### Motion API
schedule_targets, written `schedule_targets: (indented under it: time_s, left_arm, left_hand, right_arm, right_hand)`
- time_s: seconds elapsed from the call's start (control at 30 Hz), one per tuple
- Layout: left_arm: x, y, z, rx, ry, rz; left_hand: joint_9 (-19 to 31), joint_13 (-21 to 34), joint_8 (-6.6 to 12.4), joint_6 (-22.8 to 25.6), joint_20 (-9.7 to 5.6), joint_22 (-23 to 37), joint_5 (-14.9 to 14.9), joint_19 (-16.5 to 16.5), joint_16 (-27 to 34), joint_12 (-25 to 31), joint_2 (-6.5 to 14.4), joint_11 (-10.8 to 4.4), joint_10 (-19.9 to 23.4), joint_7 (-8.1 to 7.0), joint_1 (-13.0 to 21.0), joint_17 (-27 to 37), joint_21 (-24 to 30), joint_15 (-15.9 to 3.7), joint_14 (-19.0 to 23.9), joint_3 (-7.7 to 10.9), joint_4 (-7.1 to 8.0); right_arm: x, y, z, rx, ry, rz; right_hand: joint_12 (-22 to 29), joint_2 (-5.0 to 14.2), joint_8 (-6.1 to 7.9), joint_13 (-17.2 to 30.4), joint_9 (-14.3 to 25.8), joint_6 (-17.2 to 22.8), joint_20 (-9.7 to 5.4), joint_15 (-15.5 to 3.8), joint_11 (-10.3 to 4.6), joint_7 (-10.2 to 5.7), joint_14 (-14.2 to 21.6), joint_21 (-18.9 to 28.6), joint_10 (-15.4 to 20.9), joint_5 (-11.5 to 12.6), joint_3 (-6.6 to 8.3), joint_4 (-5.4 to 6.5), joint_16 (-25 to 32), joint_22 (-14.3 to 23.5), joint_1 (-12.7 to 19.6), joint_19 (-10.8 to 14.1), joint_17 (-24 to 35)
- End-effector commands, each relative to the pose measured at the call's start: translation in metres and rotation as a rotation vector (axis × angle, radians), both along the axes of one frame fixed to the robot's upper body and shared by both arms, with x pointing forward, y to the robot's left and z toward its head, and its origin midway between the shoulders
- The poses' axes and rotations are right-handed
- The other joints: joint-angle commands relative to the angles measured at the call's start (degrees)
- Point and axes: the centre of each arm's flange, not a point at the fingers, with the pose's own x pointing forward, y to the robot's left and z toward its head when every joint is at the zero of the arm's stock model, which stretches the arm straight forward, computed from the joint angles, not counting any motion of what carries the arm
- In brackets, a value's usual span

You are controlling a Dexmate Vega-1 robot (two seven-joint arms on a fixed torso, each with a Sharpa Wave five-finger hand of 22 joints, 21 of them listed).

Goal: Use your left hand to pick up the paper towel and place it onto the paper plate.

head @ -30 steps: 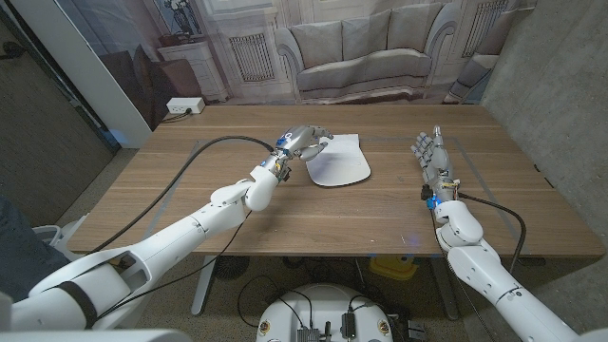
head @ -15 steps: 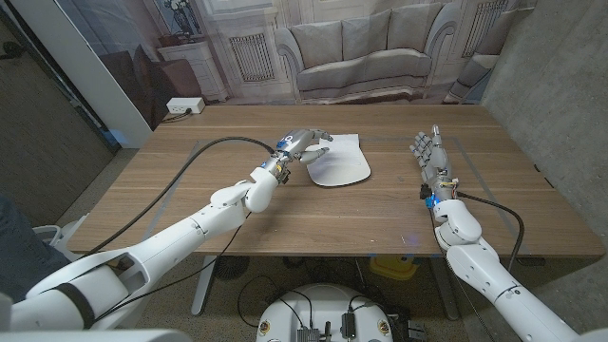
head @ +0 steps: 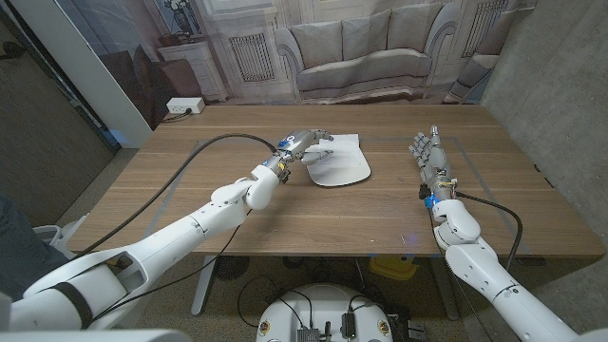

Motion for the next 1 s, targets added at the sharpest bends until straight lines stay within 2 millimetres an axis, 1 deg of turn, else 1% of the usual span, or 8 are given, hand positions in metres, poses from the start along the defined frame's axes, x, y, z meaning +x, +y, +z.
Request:
schedule_targets:
  time_s: [0.03,0.1,0.27,0.37,0.57,0.77,1.0]
  left_arm:
    - [-0.003,-0.004,0.009,0.037,0.032,0.014]
    - [-0.005,-0.005,0.01,0.041,0.034,0.011]
    - [-0.008,-0.006,0.012,0.05,0.03,0.011]
    - [-0.009,-0.007,0.013,0.058,0.031,0.015]
    - [-0.014,-0.007,0.017,0.062,0.021,0.012]
    - [-0.02,-0.007,0.022,0.065,-0.002,0.009]
    - [-0.025,-0.009,0.028,0.057,-0.021,0.0]
  left_hand:
    - [0.0,0.2,-0.48,-1.8,0.3,0.3,0.7,-1.7,0.1,0.2,0.0,0.26,-1.3,0.13,-1.7,0.1,-0.3,-4.25,-1.3,-0.49,1.19]
    - [0.0,0.2,-0.46,-2.7,0.61,0.3,0.8,-2.4,0.2,0.2,0.1,0.53,-2.2,0.01,-3.5,0.1,-0.2,-3.96,-2.0,-1.11,2.25]
    - [0.0,0.2,-0.49,-3.6,0.74,0.3,0.9,-3.4,0.2,0.3,0.0,0.88,-3.0,-0.26,-4.9,0.1,-0.2,-3.79,-2.7,-1.71,3.03]
    - [0.0,0.2,-0.46,-3.8,0.8,0.3,1.0,-3.6,0.2,0.3,-0.1,0.94,-3.2,-0.17,-5.2,0.1,-0.2,-3.77,-3.0,-1.87,3.18]
    - [0.0,0.2,-0.54,-4.8,1.07,0.3,1.1,-4.3,0.2,0.3,-0.3,1.01,-4.0,-0.61,-6.0,0.0,-0.2,-3.49,-3.7,-2.28,3.54]
    - [0.0,0.2,-0.46,-5.0,0.9,0.3,1.2,-4.6,0.3,0.4,-0.4,1.37,-4.2,-0.61,-6.2,0.0,-0.1,-3.51,-3.8,-2.44,3.61]
    - [0.0,0.2,-0.29,-5.0,0.67,0.3,1.3,-4.9,0.3,0.5,-0.6,1.36,-4.3,-0.46,-6.2,0.0,-0.1,-3.56,-3.8,-2.54,3.56]
  right_arm:
    - [0.0,0.0,0.0,0.003,-0.002,-0.002]
    - [0.0,-0.001,0.0,0.004,-0.001,-0.003]
    - [-0.001,-0.001,-0.002,0.005,-0.001,-0.003]
    - [-0.001,-0.001,-0.002,0.006,-0.002,-0.002]
    - [-0.001,-0.001,-0.002,0.005,-0.002,-0.002]
    - [-0.002,-0.002,-0.002,0.005,-0.005,-0.004]
    - [-0.003,-0.002,-0.002,0.004,-0.005,-0.003]
  right_hand:
    - [0.0,-0.01,0.14,0.0,0.3,0.5,-0.25,0.09,0.22,-0.07,0.5,-0.1,0.5,0.0,0.16,-0.18,-0.3,0.1,0.5,0.5,0.0]
    - [0.0,0.0,0.15,0.0,0.3,0.5,-0.24,0.14,0.23,-0.08,0.5,-0.1,0.5,0.0,0.16,-0.19,-0.4,0.1,0.5,0.5,0.0]
    - [0.0,0.02,0.17,0.0,0.3,0.6,-0.25,0.09,0.13,-0.12,0.6,-0.1,0.5,0.0,0.16,-0.21,-0.3,0.1,0.5,0.5,0.0]
    - [0.1,0.03,0.15,0.0,0.3,0.5,-0.25,0.11,0.18,-0.1,0.6,-0.1,0.6,0.0,0.16,-0.24,-0.3,0.1,0.5,0.5,0.0]
    - [0.0,0.05,0.19,0.0,0.3,0.6,-0.24,0.12,0.13,-0.08,0.6,-0.2,0.5,0.0,0.16,-0.26,-0.3,0.1,0.6,0.5,0.0]
    - [0.0,0.08,0.17,0.0,0.3,0.6,-0.21,0.12,0.19,-0.09,0.5,-0.2,0.5,0.0,0.15,-0.29,-0.3,0.1,0.6,0.5,0.0]
    - [0.0,0.12,0.16,0.0,0.3,0.6,-0.21,0.13,0.12,-0.07,0.5,-0.3,0.5,0.0,0.15,-0.33,-0.3,0.1,0.6,0.5,0.0]
